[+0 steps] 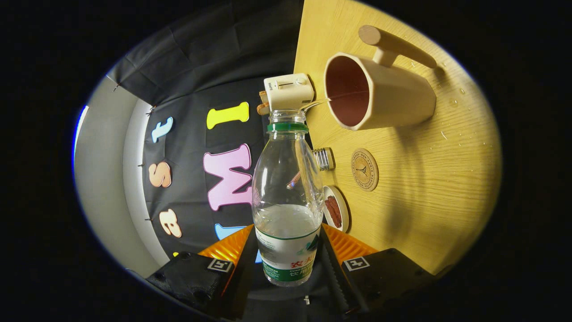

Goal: Take the bottle from table, then pour the juice into the cup, finally place the bottle on the coaster

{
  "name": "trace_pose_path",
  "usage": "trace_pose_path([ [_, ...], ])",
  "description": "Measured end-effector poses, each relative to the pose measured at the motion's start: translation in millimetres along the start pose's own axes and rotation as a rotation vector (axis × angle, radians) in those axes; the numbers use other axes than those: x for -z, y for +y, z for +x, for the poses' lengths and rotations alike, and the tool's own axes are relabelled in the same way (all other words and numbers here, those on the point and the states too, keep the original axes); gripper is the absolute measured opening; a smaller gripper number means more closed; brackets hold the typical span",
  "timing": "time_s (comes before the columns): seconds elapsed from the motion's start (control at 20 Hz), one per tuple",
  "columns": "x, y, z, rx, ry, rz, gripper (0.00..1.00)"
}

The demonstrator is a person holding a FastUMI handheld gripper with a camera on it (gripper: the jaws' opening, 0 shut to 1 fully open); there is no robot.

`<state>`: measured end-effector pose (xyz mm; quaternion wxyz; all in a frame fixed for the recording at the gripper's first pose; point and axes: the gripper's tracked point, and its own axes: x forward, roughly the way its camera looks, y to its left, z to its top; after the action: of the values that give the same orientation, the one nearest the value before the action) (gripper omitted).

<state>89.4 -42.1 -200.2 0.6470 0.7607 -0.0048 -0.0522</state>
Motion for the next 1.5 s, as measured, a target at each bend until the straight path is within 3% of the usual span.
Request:
trace_pose_path([
  [1.5,-0.5,16.8,15.4,-0.044,-0.068,0.223,0.74],
])
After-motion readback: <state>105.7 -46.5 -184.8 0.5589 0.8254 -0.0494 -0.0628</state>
